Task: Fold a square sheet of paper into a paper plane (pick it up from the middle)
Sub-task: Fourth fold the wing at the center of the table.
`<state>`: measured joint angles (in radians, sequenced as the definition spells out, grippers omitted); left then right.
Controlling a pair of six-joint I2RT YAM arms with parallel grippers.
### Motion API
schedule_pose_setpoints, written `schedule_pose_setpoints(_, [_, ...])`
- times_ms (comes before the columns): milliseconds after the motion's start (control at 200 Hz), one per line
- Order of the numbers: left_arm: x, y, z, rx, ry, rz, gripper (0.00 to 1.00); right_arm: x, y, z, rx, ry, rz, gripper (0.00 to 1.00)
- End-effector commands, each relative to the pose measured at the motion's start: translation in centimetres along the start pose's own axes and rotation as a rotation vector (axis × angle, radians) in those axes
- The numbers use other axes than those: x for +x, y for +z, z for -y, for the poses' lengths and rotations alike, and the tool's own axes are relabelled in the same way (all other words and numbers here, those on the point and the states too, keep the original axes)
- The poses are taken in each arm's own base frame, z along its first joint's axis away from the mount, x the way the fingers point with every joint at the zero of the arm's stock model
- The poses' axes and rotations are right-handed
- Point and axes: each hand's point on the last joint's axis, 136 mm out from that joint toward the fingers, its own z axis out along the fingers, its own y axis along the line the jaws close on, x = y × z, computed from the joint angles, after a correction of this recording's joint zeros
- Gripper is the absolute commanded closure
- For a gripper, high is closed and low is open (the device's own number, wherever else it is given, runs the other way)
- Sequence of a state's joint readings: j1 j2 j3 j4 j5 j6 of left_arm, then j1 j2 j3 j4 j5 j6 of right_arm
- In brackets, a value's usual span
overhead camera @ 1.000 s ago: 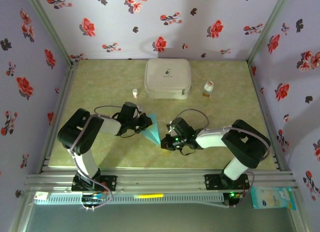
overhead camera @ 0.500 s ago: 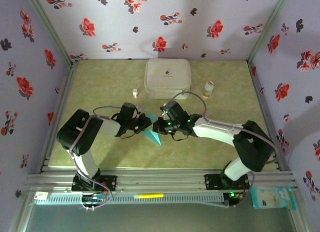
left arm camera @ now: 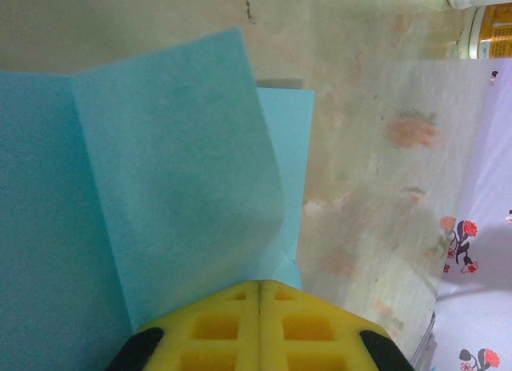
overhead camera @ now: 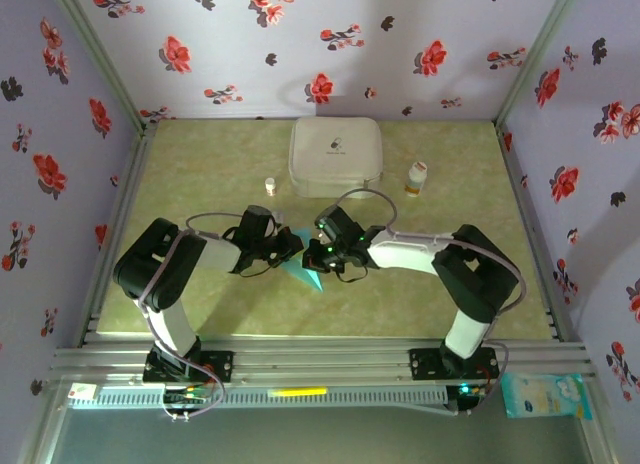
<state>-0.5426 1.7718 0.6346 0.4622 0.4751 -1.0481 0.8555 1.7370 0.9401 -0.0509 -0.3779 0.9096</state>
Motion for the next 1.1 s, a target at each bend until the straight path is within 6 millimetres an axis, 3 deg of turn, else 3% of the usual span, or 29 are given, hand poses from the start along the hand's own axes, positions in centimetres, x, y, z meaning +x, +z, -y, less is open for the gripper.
schedule_pose_setpoints(0, [1.4, 0.2, -4.5, -0.140, -0.076, -0.030, 1.00, -0.5, 0.7, -0.3, -0.004, 0.007, -0.001, 0.96])
schedule_pose_setpoints(475, [1.4, 0.2, -4.4, -0.139, -0.073, -0.033, 1.00, 1.9, 1.9, 4.2, 0.060, 0.061, -0.046, 0.97])
schedule_pose_setpoints(765, [1.3, 0.1, -4.1, -0.135, -0.068, -0.031, 1.00, 3.1, 1.9, 5.6, 0.059, 0.088, -0.054, 0.97])
schedule_pose_setpoints(920, [0.7, -0.3, -2.1, -0.085, -0.042, -0.024, 1.00, 3.5, 1.8, 6.3, 0.069, 0.095, -0.055, 0.97])
schedule_pose_setpoints(1095, [-0.3, -2.4, 2.5, 0.005, 0.072, -0.004, 0.92, 3.7, 1.8, 6.8, 0.078, 0.101, -0.054, 1.00])
